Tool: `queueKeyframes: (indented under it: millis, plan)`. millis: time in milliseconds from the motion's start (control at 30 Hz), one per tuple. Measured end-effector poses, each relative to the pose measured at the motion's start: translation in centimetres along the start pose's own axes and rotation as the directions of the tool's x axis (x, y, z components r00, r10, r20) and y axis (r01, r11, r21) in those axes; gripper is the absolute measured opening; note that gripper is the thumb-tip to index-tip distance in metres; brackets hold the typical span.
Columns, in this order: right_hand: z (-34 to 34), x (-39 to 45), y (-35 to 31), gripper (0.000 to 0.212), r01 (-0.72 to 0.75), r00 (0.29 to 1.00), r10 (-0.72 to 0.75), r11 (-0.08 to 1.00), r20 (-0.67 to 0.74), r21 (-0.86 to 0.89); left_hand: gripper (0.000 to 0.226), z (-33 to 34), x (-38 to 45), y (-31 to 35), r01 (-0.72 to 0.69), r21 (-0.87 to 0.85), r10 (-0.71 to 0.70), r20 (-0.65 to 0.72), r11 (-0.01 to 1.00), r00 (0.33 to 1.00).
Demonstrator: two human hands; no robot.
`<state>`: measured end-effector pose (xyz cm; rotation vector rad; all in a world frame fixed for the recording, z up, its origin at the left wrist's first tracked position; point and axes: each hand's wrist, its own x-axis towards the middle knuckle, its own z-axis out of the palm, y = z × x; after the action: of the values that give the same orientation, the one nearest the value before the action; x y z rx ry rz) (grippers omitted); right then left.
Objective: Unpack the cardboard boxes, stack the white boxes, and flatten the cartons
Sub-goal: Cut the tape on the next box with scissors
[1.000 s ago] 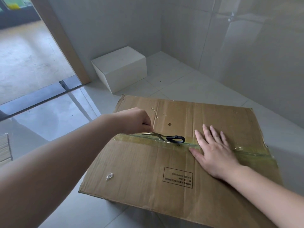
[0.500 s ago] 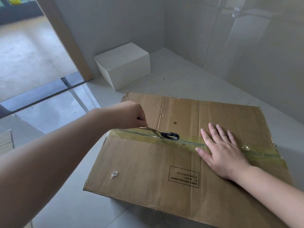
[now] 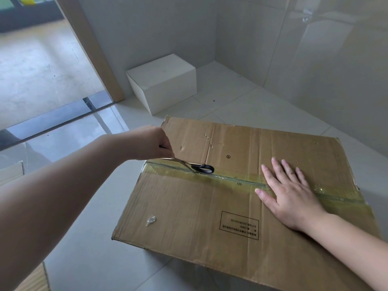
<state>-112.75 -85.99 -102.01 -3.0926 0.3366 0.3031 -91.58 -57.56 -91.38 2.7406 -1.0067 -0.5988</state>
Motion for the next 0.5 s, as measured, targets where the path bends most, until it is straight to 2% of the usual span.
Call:
queueKeyframes:
  millis: [367, 500]
  plan:
    - [-0.7, 0.4, -1.1, 0.091, -0.006, 0.999, 0.006, 1.000, 0.038, 0.006, 0.014, 0.0, -0.1, 0.4, 0.015, 0.040, -0.014, -0.015, 0.999, 1.000]
    - [-0.7, 1.1, -2.8, 0.085, 0.033, 0.999, -0.034, 0.999, 0.030, 0.018, 0.013, 0.0, -0.1, 0.5, 0.020, 0.042, -0.019, -0.027, 0.999, 0.999]
